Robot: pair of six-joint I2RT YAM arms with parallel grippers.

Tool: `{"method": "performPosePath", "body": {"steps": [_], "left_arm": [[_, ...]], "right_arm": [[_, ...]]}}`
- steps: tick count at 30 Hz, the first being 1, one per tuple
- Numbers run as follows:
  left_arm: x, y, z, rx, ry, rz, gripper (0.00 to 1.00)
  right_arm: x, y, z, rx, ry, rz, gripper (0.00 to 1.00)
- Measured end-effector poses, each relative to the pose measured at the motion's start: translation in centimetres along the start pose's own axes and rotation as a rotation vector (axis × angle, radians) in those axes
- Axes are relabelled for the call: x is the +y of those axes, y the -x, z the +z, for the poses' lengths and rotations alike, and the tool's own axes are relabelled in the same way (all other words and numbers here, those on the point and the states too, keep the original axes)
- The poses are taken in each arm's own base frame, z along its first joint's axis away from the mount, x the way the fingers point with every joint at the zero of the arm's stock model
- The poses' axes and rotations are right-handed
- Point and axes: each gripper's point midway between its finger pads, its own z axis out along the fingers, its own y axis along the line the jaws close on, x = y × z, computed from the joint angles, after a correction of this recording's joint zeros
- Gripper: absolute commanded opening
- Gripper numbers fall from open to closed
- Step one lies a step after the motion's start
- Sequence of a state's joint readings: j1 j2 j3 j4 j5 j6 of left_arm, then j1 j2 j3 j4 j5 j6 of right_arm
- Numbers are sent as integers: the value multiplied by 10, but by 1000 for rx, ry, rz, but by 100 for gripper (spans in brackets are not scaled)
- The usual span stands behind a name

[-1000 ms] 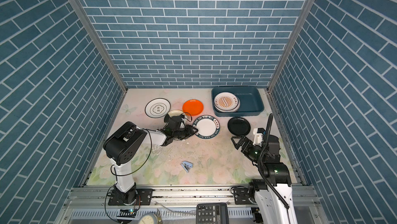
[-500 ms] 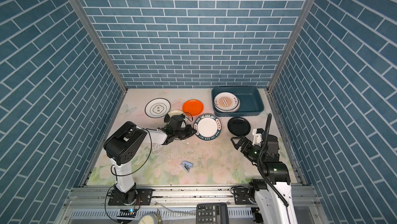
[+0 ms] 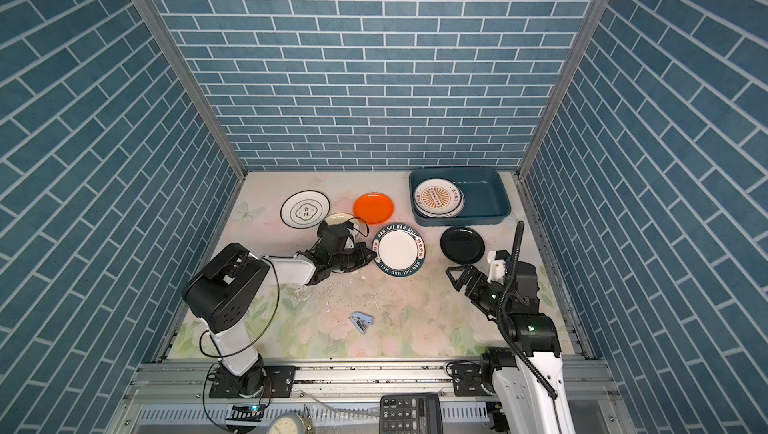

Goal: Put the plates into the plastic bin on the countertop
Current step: 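Grasp the green-rimmed 'HAO SHI HAO WEI' plate rim with the left gripper, then lift the plate upright and pass it to the right gripper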

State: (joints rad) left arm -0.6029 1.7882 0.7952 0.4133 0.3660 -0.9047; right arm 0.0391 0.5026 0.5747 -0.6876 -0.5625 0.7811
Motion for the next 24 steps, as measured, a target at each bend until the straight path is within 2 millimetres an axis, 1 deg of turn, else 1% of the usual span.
{"method": "performPosePath", "body": {"steps": [4, 6, 9, 12, 16, 20, 24], "left_arm": [[-1, 0, -15, -11, 27, 1, 0], [-5, 2, -24, -22, 30, 6, 0], [-17, 9, -41, -54, 26, 20, 0], [-33, 17, -62, -100, -1, 34, 0], [-50, 21, -86, -143, -33, 41, 0], [-65, 17, -99, -152, -64, 46, 0], [-80, 3, -102, -121, -81, 66, 0]], "right_arm": [[-1, 0, 1, 3, -2, 2, 99], [-1, 1, 1, 0, -3, 1, 99], [0, 2, 1, -6, -4, -2, 99], [1, 3, 1, -11, 1, -7, 99], [1, 4, 1, -13, 3, -7, 98], [3, 5, 1, -15, 10, 8, 94], [15, 9, -3, -41, 64, 14, 91]]}}
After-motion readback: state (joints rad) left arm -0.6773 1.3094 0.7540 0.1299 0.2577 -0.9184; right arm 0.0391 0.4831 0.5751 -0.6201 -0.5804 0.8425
